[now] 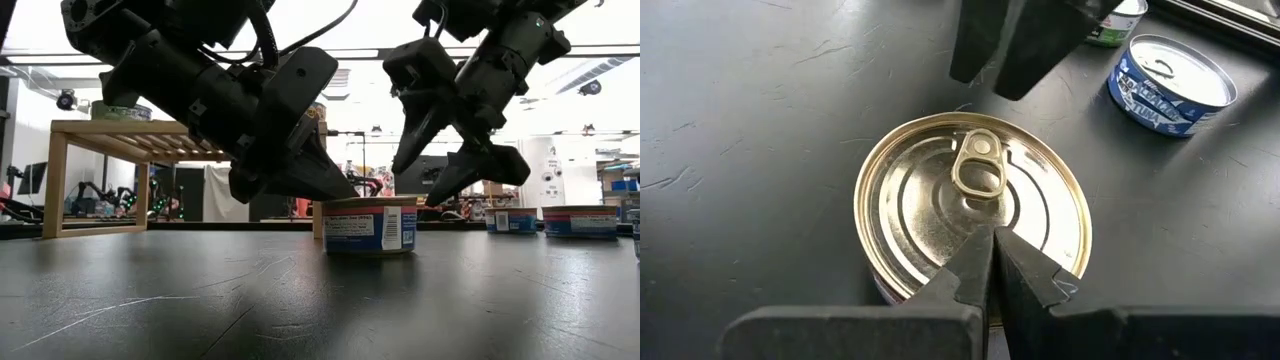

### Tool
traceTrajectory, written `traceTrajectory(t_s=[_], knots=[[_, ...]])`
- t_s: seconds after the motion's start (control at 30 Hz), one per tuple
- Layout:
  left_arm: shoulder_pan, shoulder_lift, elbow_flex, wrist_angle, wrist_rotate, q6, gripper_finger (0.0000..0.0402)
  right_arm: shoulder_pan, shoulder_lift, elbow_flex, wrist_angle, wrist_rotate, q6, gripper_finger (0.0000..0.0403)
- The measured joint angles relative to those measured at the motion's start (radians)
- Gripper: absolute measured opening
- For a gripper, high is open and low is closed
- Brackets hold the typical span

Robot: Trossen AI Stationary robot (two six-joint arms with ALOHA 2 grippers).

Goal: Stack canned seafood by type on shelf
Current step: Stack the blue pink tuna can on top of the other blue pink tuna can on the shelf

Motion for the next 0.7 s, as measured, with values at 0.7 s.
traceTrajectory(t_s=[0.7], knots=[[-0.033,0.001,-0.033,0.034,-0.053,-0.068,0.0000,0.000,0.000,-0.023,0.094,-0.009,-0.009,0.0274]])
